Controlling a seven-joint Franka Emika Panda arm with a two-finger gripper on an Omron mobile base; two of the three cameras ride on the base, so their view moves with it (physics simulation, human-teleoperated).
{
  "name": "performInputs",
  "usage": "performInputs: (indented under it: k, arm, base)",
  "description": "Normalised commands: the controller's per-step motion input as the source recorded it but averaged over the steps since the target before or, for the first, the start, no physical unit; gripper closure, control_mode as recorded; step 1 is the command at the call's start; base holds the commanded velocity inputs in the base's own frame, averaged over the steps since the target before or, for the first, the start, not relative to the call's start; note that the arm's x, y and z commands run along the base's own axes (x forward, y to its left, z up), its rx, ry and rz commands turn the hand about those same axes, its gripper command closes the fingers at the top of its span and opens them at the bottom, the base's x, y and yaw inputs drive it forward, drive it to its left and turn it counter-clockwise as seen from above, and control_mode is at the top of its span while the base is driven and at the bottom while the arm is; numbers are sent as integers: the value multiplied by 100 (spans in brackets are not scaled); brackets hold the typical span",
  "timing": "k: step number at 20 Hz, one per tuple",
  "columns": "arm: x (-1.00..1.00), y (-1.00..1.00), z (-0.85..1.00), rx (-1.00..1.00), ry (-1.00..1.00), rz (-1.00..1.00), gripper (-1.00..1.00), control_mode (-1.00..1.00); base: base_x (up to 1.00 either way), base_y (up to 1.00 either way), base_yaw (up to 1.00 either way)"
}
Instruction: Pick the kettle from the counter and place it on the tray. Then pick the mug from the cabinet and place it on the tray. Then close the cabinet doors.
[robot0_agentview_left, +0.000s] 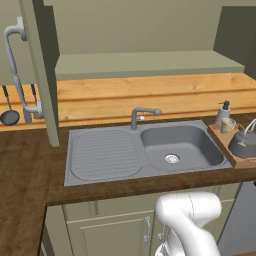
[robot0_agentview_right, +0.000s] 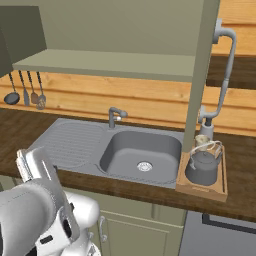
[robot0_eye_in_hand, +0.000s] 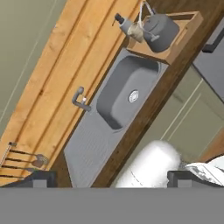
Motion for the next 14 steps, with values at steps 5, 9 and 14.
performInputs:
  k: [5,9,14]
  arm:
    - [0,-77,21,7,-37,2,-100,-100]
    - [-8,-25,-8,6,-29,8,-100,-100]
    - [-5,-33,6,5,-35,4,-100,-100]
  base:
    - [0,0,0]
    - [0,0,0]
    - [0,0,0]
